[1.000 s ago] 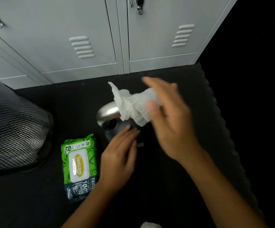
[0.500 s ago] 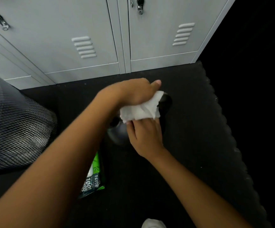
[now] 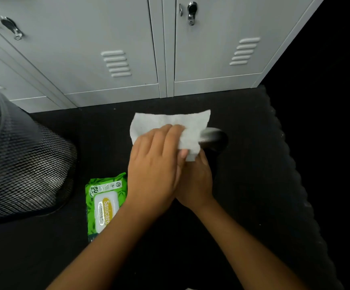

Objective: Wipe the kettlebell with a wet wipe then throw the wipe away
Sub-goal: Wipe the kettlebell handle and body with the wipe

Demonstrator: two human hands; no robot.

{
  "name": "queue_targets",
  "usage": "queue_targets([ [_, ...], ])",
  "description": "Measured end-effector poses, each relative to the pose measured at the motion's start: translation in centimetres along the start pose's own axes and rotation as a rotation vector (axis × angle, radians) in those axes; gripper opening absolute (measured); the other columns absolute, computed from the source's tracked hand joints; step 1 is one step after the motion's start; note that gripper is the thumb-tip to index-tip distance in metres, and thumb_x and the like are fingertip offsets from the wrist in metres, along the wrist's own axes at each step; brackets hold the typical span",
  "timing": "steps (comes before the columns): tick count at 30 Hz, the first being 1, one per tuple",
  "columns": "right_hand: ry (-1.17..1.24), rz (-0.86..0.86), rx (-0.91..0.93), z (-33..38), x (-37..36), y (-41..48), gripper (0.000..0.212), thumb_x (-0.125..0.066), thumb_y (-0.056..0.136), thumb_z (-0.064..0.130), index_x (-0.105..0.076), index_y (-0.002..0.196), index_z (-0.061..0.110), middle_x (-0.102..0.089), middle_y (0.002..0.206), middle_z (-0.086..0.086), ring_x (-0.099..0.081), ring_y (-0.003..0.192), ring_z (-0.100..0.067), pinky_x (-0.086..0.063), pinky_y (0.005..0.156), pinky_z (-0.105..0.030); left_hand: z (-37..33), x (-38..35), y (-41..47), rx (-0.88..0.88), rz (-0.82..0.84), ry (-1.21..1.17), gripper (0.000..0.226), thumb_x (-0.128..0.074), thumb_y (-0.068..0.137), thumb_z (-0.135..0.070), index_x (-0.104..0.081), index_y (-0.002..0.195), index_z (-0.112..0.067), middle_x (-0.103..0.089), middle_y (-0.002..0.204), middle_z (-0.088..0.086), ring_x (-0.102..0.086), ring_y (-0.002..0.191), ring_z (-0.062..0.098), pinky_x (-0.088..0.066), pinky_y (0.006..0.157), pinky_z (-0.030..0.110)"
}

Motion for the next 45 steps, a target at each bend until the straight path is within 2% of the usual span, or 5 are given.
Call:
queue_targets([
  [8,0.150,-0.321,-0.030,-0.6,2.7,-0.8,0.049,-0.063,0.074,0.027,-0.046,0.115,0.008,-0.064,0.107,-0.019,-0.048,0.108,-0.025,-0.029,0.104,-0.032,4.1,-3.0,5.5,0.429,0.673,-0.280,0.038,-0.028,0.102,-0.038,-0.058,0.105,-0.015,-0.054,0.099,0.006,-0.055,0.093,0.025,-0.041,0.079,0.035],
  [16,0.157,-0.122,-0.035,-0.7,1.0,-0.4,0.048,-0.053,0.080,0.040,-0.049,0.122,0.015,-0.063,0.115,-0.009,-0.051,0.115,-0.024,-0.031,0.108,-0.038,2.4,0.0,-1.5,0.042,-0.007,-0.362,0.038,-0.029,0.099,-0.033,-0.046,0.132,-0.025,-0.050,0.126,-0.008,-0.045,0.116,0.011,-0.034,0.099,0.028],
  [29,0.074,-0.033,0.021,-0.1,0.6,-0.2,0.034,-0.043,0.093,0.033,-0.059,0.120,0.020,-0.063,0.121,-0.003,-0.051,0.118,-0.023,-0.030,0.110,-0.039,4.2,-0.1,-1.0,0.106,-0.001,-0.638,0.034,-0.025,0.102,-0.034,-0.056,0.111,-0.025,-0.058,0.099,-0.011,-0.056,0.094,0.011,-0.044,0.079,0.028],
  [34,0.055,-0.055,0.022,-0.1,0.7,-0.3,0.034,-0.045,0.091,0.030,-0.060,0.117,0.015,-0.063,0.118,-0.006,-0.052,0.118,-0.024,-0.031,0.111,-0.039,9.7,-5.5,-2.3,0.844,0.178,-1.122,0.040,-0.033,0.101,-0.032,-0.061,0.078,-0.015,-0.061,0.068,0.001,-0.057,0.069,0.011,-0.044,0.071,0.028],
  [45,0.045,-0.070,0.022,0.0,0.8,-0.2,0.031,-0.045,0.091,0.030,-0.061,0.114,0.017,-0.064,0.113,-0.005,-0.053,0.110,-0.026,-0.033,0.105,-0.039,5.5,-1.3,-2.9,0.288,0.089,-0.888,0.032,-0.023,0.103,-0.039,-0.050,0.118,-0.032,-0.055,0.109,-0.009,-0.054,0.104,0.007,-0.043,0.087,0.020],
])
Point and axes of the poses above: each hand's wrist, its own y-axis towards the middle knuckle, its own x-axis out of the back of the hand, z = x × y, the point moved 9 cm from there along y, towards the middle knuckle
